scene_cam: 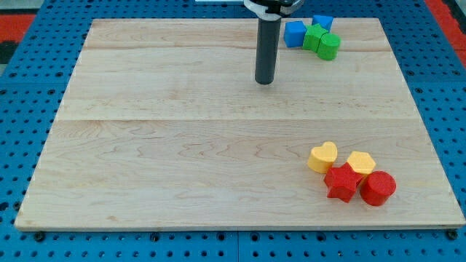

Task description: Point your arm at the blue triangle

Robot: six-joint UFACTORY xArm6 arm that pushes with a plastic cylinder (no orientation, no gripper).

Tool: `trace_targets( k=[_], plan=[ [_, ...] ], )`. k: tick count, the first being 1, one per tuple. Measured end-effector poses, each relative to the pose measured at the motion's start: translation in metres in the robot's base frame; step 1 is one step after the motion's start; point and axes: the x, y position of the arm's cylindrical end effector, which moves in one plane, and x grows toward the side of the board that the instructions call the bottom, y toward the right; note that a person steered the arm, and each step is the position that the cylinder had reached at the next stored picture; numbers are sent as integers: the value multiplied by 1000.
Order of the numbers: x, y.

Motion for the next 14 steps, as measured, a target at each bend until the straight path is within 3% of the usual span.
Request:
trace_targets(
  k=[5,6,9,11,14],
  plan=[
    [-10,-2],
    [5,42],
    [21,98],
    [60,151],
    [68,228]
  ],
)
